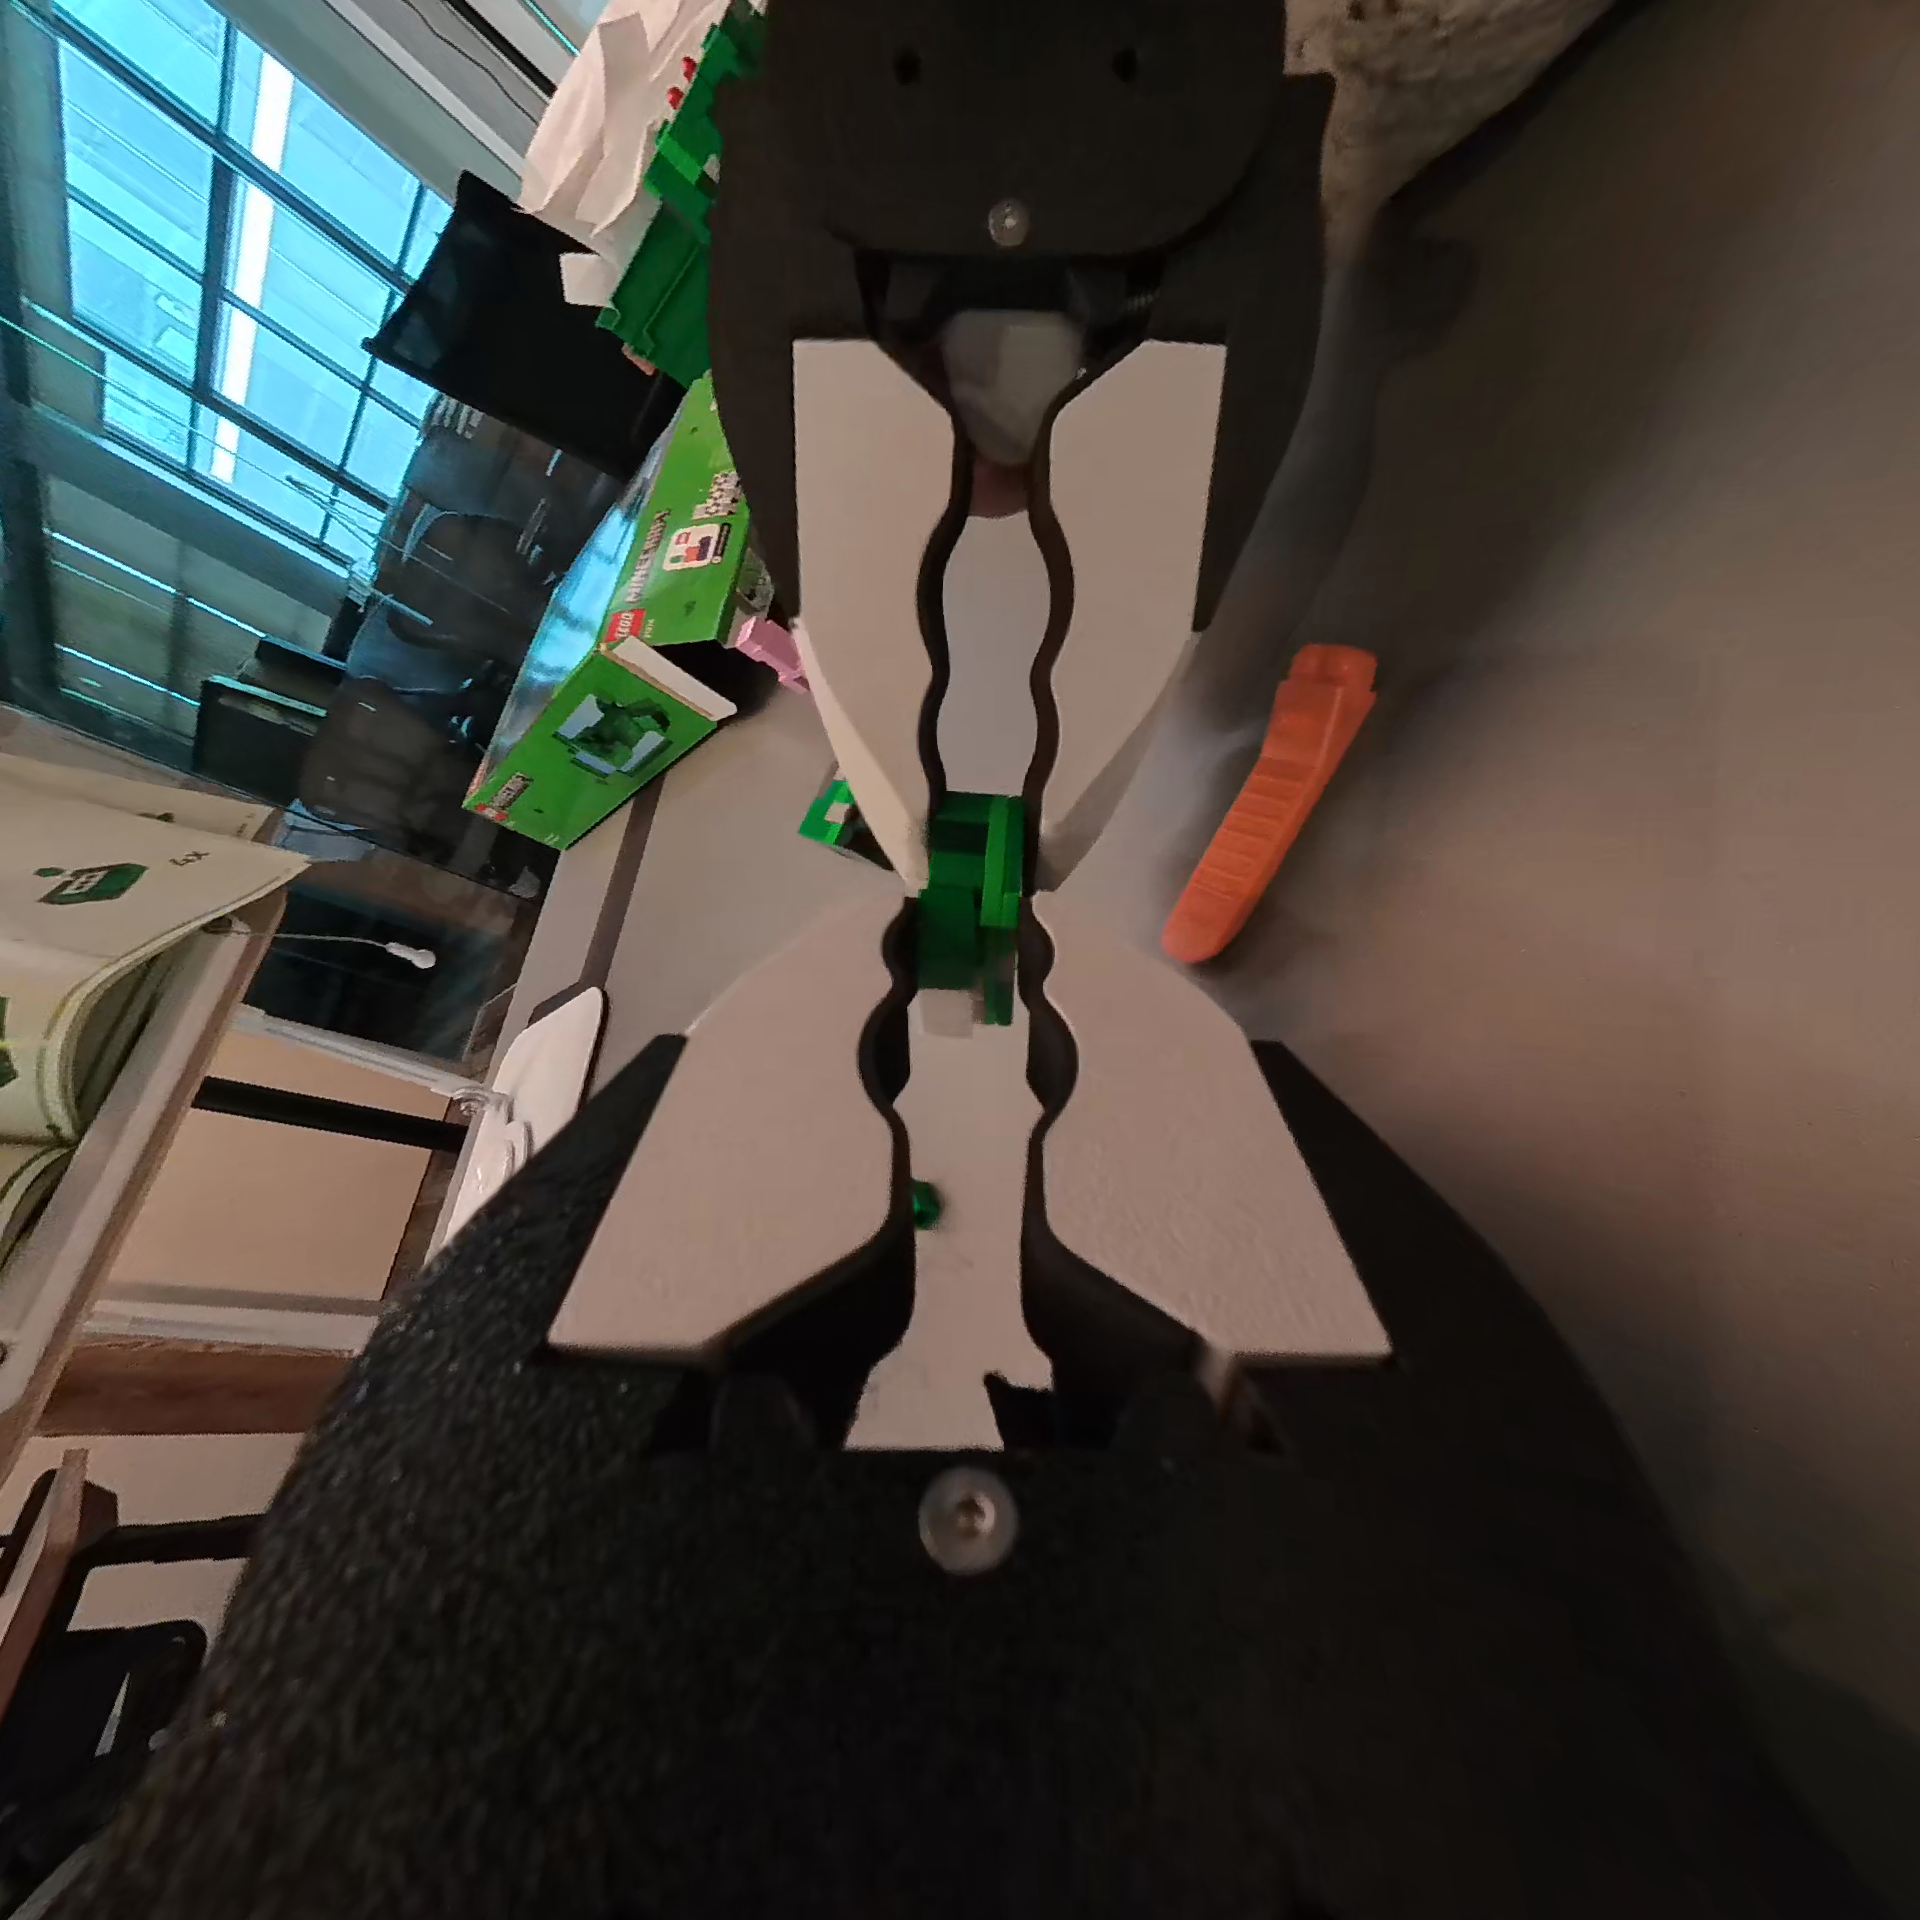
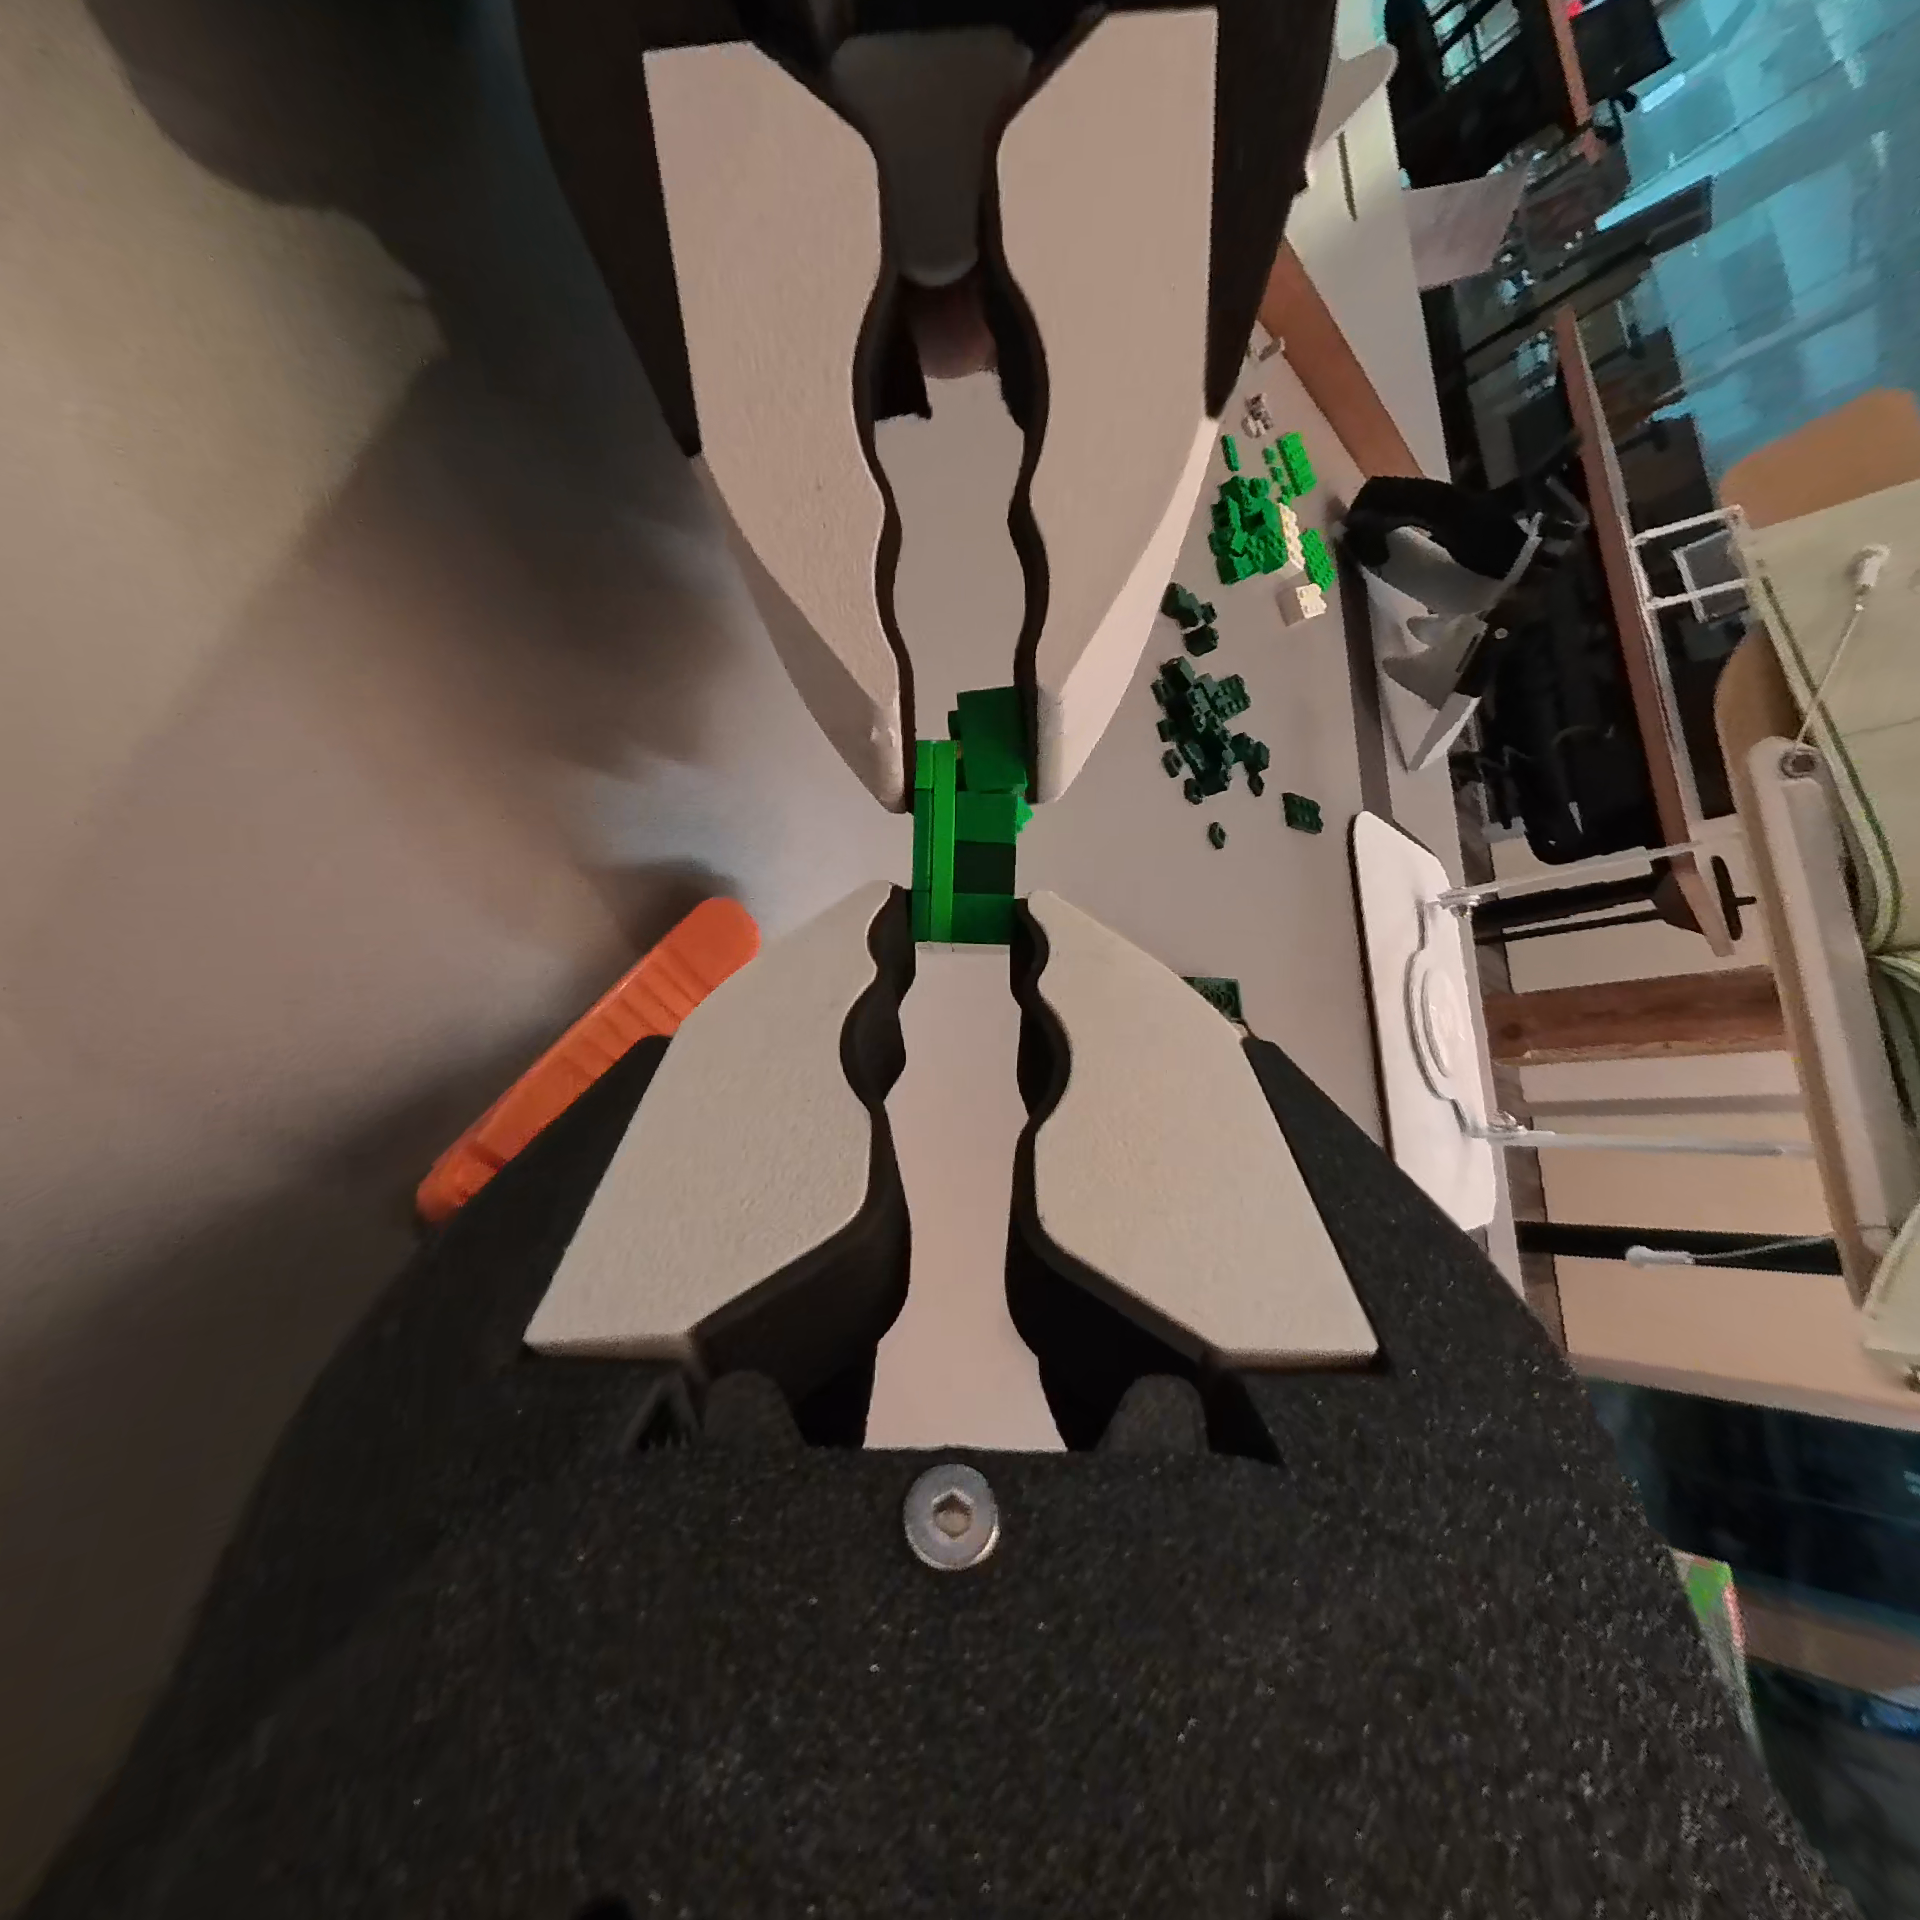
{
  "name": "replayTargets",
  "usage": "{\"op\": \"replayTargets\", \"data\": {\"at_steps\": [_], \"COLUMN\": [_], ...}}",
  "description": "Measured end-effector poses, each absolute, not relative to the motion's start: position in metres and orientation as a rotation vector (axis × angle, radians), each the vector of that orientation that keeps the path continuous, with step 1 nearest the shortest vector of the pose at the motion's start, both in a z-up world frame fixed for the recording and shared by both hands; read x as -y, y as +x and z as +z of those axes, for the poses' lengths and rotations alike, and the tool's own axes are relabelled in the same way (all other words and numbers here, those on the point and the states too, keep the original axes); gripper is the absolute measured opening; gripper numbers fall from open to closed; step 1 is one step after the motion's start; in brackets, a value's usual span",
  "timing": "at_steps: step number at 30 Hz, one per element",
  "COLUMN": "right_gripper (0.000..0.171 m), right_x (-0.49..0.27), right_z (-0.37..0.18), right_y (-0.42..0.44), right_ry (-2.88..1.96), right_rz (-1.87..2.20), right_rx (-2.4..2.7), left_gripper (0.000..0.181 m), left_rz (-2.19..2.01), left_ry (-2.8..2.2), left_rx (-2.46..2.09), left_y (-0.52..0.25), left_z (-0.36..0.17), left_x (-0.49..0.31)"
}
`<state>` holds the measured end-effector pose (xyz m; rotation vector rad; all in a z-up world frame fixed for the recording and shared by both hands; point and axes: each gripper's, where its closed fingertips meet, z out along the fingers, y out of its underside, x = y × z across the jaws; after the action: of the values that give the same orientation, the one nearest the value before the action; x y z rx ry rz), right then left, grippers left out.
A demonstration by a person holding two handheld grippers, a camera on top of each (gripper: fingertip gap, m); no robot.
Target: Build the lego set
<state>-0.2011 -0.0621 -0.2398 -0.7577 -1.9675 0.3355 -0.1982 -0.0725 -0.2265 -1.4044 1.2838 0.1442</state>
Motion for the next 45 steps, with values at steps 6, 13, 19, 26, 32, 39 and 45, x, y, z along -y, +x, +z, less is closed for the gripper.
{"op": "replayTargets", "data": {"at_steps": [6, 13, 19, 26, 32, 39, 45], "right_gripper": [0.017, 0.017, 0.017, 0.017, 0.017, 0.017, 0.017], "right_x": [0.063, 0.064, 0.070, 0.069, 0.067, 0.067, 0.067], "right_z": [-0.243, -0.253, -0.251, -0.247, -0.241, -0.235, -0.237], "right_y": [-0.198, -0.194, -0.192, -0.192, -0.193, -0.196, -0.194], "right_ry": [-0.742, -0.746, -0.807, -0.824, -0.783, -0.777, -0.757], "right_rz": [0.327, 0.333, 0.476, 0.507, 0.453, 0.455, 0.432], "right_rx": [2.026, 2.092, 2.091, 2.056, 2.023, 1.996, 2.006], "left_gripper": [0.018, 0.018, 0.018, 0.018, 0.030, 0.026, 0.025], "left_rz": [0.166, 0.171, 0.041, -0.019, 0.002, -0.004, 0.003], "left_ry": [-1.405, -1.427, -1.454, -1.442, -1.449, -1.431, -1.432], "left_rx": [-1.330, -1.382, -1.341, -1.275, -1.176, -1.154, -1.178], "left_y": [-0.195, -0.192, -0.189, -0.188, -0.192, -0.194, -0.191], "left_z": [-0.229, -0.239, -0.235, -0.230, -0.224, -0.218, -0.221], "left_x": [0.073, 0.074, 0.078, 0.077, 0.069, 0.070, 0.070]}}
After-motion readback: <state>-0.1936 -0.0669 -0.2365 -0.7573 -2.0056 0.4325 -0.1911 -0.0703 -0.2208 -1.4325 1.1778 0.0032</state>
